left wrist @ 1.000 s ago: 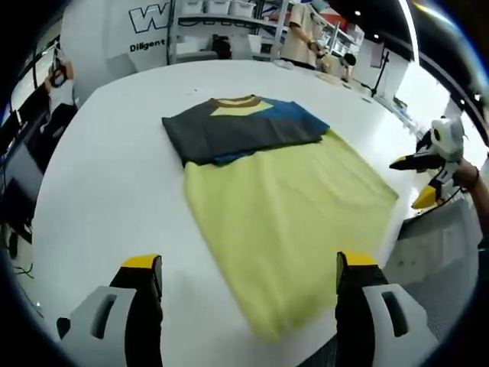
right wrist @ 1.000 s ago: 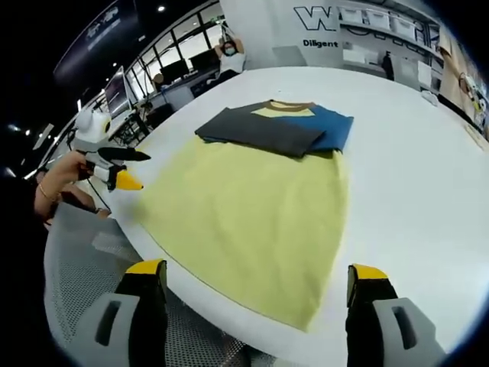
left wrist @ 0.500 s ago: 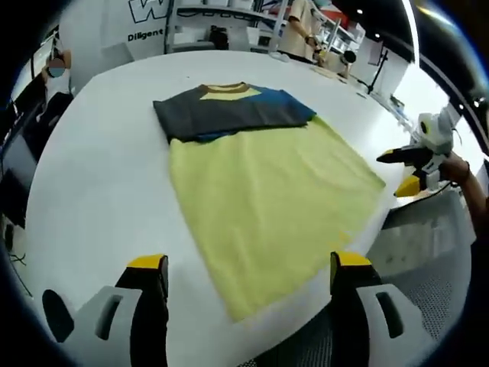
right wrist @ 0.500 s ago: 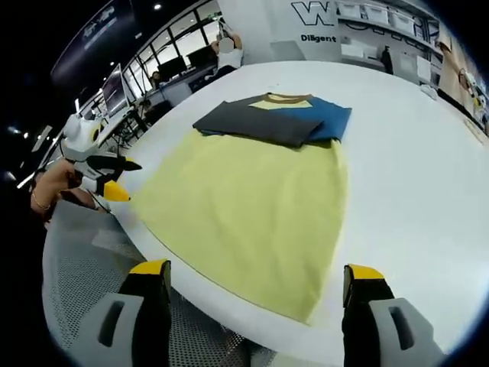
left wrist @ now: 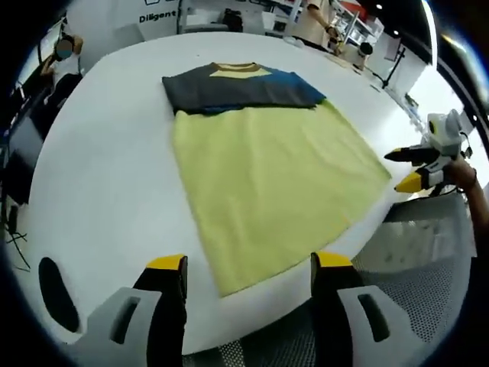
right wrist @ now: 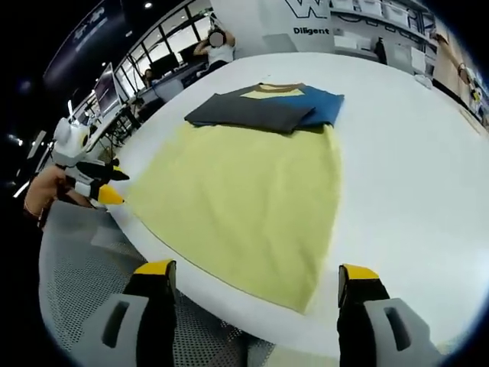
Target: Fold the garment on the visible template until the final outline fits inside the template.
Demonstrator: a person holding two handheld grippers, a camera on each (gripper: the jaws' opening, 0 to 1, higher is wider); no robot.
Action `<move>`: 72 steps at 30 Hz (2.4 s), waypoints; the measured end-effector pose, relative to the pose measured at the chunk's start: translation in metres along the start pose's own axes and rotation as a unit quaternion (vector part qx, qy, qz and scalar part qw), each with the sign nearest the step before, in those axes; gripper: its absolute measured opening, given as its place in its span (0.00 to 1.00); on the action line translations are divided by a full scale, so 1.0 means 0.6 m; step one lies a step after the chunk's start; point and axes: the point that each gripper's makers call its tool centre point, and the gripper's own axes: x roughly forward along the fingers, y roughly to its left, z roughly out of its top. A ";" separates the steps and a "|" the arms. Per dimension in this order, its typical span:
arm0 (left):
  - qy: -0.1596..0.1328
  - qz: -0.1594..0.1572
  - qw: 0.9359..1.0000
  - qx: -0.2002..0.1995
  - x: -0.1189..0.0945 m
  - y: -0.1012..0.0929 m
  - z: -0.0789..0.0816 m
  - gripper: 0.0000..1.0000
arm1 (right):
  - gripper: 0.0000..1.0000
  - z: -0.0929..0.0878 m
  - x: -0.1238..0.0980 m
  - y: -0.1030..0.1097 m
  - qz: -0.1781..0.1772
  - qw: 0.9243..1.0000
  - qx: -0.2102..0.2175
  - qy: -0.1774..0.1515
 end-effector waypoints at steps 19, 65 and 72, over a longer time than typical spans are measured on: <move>0.075 0.036 0.992 -0.090 -0.005 -0.013 -0.074 0.36 | 0.28 -0.067 0.003 -0.056 -0.072 0.994 0.047 0.065; 0.143 0.024 0.989 -0.042 -0.017 -0.020 -0.122 0.02 | 0.00 -0.105 -0.017 -0.056 -0.078 0.987 0.013 0.142; 0.154 0.015 0.987 -0.040 -0.023 -0.027 -0.134 0.02 | 0.00 -0.116 -0.022 -0.051 -0.076 0.984 0.001 0.162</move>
